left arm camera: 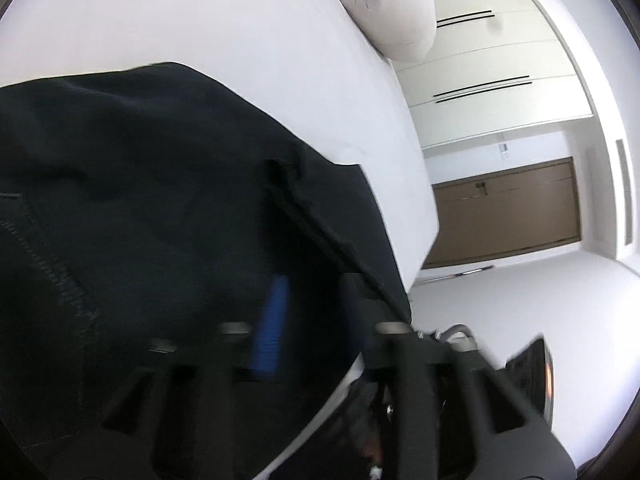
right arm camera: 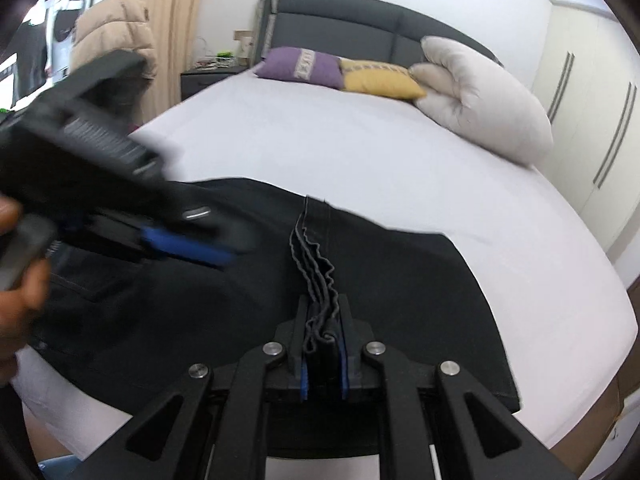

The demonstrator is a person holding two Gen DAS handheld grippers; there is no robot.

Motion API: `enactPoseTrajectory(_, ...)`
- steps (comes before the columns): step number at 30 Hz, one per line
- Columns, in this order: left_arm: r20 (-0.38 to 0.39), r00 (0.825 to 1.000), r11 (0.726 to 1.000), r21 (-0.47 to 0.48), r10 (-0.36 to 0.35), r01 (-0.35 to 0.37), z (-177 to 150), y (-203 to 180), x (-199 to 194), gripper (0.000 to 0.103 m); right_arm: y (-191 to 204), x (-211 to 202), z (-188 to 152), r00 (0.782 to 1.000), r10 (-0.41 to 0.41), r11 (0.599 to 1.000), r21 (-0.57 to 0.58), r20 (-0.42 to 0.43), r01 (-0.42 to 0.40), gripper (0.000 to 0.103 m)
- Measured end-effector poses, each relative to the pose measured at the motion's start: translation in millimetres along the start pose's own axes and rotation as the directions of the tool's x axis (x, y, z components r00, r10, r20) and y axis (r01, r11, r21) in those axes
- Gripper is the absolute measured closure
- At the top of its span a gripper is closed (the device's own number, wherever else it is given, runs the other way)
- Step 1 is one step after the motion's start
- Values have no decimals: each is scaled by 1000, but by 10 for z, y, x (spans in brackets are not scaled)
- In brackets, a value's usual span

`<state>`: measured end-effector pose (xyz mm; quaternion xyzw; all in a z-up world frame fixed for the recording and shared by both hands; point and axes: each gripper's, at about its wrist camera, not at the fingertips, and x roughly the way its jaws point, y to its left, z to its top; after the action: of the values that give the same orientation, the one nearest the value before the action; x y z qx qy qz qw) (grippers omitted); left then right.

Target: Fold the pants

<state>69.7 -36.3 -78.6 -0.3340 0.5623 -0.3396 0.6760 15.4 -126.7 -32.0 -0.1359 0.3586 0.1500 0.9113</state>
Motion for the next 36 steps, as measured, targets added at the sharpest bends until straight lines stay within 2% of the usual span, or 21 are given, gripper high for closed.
enactPoseTrajectory(1, 8, 1000, 1000, -6, -13, 13, 20, 4, -20, 25, 64, -24, 26, 1000, 8, 1000, -12, 6, -8, 91)
enactPoseTrajectory(2, 22, 1000, 1000, -9, -20, 20, 43, 10, -55, 23, 143, -45, 46, 1000, 21, 999, -24, 13, -21, 91)
enactPoseTrajectory(9, 15, 999, 997, -65, -44, 45, 172, 198, -180, 24, 408, -71, 128, 997, 74, 995, -68, 24, -72, 91)
enactPoseTrajectory(10, 7, 999, 997, -65, -40, 41, 194, 192, -161, 29, 442, -88, 161, 997, 78, 994, -76, 28, -76, 91)
enactPoseTrajectory(11, -8, 999, 997, -62, -40, 40, 215, 209, -148, 45, 481, -95, 174, 996, 82, 993, -88, 31, -79, 91)
enactPoseTrajectory(12, -19, 999, 997, -63, -40, 39, 232, 218, -142, 56, 526, -94, 179, 996, 85, 991, -104, 31, -81, 91)
enactPoseTrajectory(13, -29, 999, 997, -65, -34, 32, 254, 238, -143, 76, 567, -90, 178, 996, 88, 990, -118, 32, -84, 91)
enactPoseTrajectory(14, -36, 999, 998, -65, -15, 13, 280, 267, -158, 86, 606, -85, 182, 995, 93, 987, -131, 31, -88, 91)
enactPoseTrajectory(16, -32, 999, 999, -50, 17, -19, 319, 317, -223, 97, 663, -66, 180, 995, 99, 984, -152, 27, -94, 91)
enactPoseTrajectory(20, -17, 998, 998, -5, 61, -61, 356, 352, -408, 97, 774, -27, 225, 992, 126, 975, -185, 23, -120, 91)
enactPoseTrajectory(27, 0, 993, 993, 1, 120, -120, 304, 466, -644, 97, 1058, 78, 272, 986, 168, 958, -234, -12, -166, 91)
enactPoseTrajectory(32, -16, 986, 986, -25, 164, -165, 194, 611, -561, 97, 1137, 244, 165, 977, 196, 950, -233, -80, -210, 90)
enactPoseTrajectory(34, -23, 980, 980, -22, 199, -200, 179, 629, -423, 96, 1196, 397, 81, 968, 200, 943, -238, -153, -233, 85)
enactPoseTrajectory(35, -20, 978, 978, -15, 208, -208, 179, 626, -406, 95, 1201, 424, 52, 967, 200, 945, -230, -161, -234, 85)
enactPoseTrajectory(36, -12, 975, 976, -6, 220, -220, 169, 621, -391, 95, 1167, 400, 60, 965, 210, 949, -207, -155, -239, 80)
